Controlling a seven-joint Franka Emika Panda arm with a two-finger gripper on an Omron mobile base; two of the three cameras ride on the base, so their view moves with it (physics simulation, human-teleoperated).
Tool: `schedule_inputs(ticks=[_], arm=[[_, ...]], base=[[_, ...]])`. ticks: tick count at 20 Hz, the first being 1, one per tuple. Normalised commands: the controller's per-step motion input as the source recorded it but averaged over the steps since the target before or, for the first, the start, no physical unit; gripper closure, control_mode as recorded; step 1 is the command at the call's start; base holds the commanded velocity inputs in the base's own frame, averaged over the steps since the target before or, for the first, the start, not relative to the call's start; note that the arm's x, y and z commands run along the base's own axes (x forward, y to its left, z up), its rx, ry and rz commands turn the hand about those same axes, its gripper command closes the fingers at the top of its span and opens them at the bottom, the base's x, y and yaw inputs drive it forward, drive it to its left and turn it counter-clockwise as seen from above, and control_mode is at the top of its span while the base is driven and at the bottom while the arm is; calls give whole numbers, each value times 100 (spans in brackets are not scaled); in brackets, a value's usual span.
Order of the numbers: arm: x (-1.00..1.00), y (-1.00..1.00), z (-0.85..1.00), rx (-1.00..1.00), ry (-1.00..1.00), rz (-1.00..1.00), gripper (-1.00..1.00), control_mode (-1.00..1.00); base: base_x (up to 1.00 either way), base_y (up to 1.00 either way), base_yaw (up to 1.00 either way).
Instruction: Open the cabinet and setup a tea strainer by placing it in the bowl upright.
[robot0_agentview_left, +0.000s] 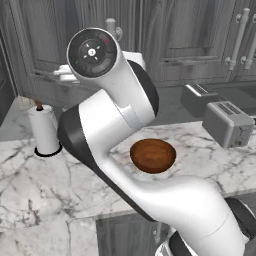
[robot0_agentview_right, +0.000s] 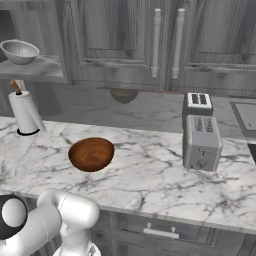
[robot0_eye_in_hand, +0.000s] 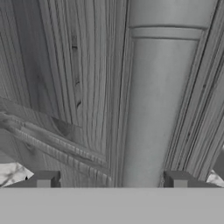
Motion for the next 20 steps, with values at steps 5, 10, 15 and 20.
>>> schedule_inputs(ticks=[5,10,15,20], arm=[[-6,0,0,0,0,-3,-100,-100],[-87,-19,0,7,-8,2,-100,-100],[-95,-20,3,9,-14,8,-100,-100],[-28,-77,0,26,-1,12,-100,-100]], base=[[0,0,0],[0,0,0],[0,0,0],[0,0,0]])
